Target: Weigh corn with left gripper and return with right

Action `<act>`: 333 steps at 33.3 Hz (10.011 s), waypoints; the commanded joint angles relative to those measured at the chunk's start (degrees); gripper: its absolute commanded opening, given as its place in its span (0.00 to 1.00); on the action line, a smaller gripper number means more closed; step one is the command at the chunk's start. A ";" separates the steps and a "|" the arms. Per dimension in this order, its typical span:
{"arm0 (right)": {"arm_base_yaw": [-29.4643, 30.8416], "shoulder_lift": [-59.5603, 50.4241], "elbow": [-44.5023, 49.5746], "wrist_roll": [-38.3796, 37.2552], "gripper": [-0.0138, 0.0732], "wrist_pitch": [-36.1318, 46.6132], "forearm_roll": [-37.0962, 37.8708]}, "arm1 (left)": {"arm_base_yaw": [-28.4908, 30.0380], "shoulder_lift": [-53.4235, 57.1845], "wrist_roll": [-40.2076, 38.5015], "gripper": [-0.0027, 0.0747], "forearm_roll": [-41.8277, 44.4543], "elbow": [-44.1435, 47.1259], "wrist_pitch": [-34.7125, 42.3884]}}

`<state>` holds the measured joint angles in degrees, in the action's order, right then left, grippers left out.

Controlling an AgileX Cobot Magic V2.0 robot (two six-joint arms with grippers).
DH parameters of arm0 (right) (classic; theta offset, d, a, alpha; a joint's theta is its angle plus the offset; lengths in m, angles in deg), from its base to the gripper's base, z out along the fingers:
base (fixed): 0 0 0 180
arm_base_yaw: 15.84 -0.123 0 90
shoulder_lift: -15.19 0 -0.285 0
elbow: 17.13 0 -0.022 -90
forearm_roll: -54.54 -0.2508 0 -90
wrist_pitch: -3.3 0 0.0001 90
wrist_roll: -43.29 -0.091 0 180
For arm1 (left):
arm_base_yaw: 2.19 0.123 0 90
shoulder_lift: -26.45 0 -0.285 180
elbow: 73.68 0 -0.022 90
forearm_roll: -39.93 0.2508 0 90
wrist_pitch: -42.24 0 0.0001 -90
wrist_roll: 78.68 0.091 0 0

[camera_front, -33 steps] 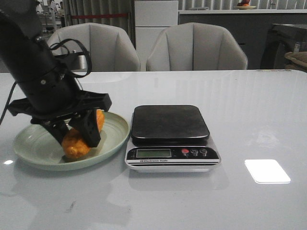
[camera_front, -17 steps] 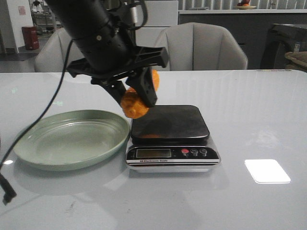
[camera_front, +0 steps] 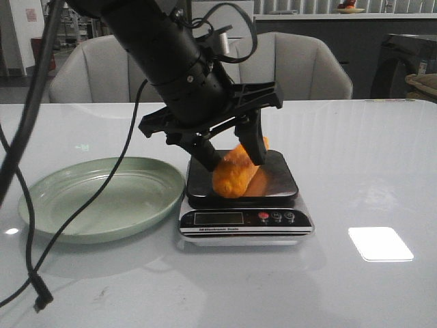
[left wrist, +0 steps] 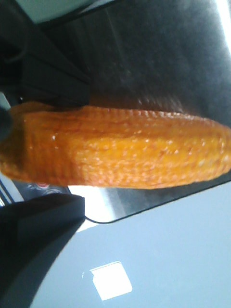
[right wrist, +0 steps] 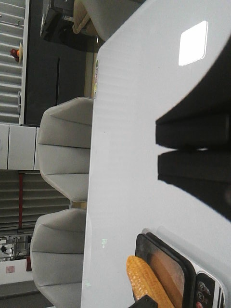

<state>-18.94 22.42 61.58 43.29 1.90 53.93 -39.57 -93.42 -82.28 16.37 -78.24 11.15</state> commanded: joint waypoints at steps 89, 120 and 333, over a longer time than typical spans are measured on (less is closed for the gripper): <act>-0.08 -1.04 -0.57 0.00 0.34 13.87 0.25 | 0.81 112.63 -0.05 0.19 36.26 60.24 3.74; -0.08 19.65 -22.52 0.00 0.34 -15.81 -1.24 | 0.81 112.63 -0.05 0.18 36.38 60.24 3.96; -10.63 10.03 -13.99 6.20 0.71 3.72 -11.96 | -1.31 113.62 -0.05 0.18 36.38 61.22 4.10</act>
<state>-30.03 31.94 49.16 48.71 1.33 42.04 -40.41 19.02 -82.28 52.32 -15.48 10.72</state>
